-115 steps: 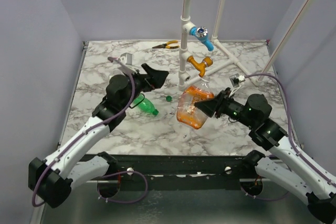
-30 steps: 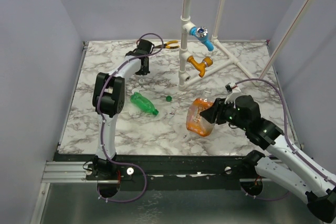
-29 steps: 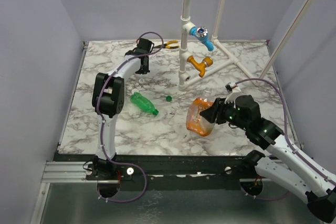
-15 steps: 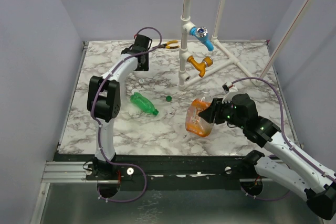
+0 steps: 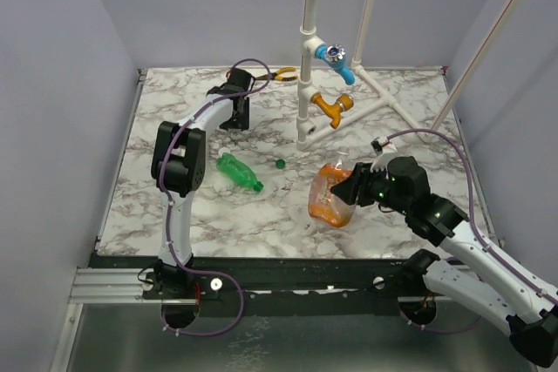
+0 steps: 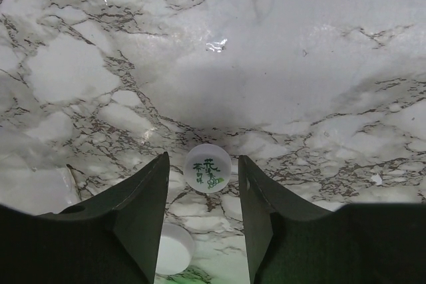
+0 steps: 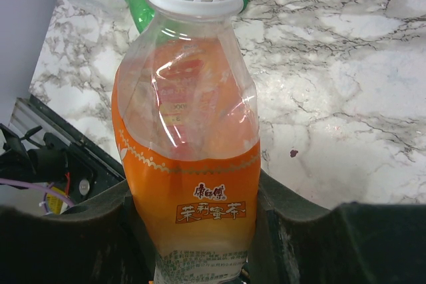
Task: Screw on the bottle caps
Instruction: Pick up the bottle cap from the center of the board.
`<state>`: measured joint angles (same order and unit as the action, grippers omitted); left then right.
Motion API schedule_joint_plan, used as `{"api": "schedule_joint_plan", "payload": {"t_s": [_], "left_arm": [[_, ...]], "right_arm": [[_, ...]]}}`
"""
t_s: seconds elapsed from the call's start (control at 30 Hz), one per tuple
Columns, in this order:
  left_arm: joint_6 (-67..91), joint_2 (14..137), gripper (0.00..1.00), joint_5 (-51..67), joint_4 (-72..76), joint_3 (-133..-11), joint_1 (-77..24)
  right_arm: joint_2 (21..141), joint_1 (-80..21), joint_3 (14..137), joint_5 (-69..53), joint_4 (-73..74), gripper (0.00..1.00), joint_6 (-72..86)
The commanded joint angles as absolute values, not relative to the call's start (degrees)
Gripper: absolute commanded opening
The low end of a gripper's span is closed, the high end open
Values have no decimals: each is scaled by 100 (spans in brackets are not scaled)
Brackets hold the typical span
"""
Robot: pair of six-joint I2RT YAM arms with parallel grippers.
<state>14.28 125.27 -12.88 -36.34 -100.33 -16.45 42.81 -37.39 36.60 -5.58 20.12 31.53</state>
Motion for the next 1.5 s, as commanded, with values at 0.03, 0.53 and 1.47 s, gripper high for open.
{"api": "schedule_joint_plan", "payload": {"t_s": [0.03,0.53,1.47], "left_arm": [[1534,12661,48,-1041,-3785,-9937,-1593],[1508,12834,37,-949,-3799,-9891,-1547],[2110,10052,20,-1167,-4269,-8717,-3236]], "right_arm": [[4202,-3744,3683,-591,2136,0,3240],[4113,-3744,3647,-571,2174,0,3288],[3908,-3745,4567,1163,3366,0,3787]]}}
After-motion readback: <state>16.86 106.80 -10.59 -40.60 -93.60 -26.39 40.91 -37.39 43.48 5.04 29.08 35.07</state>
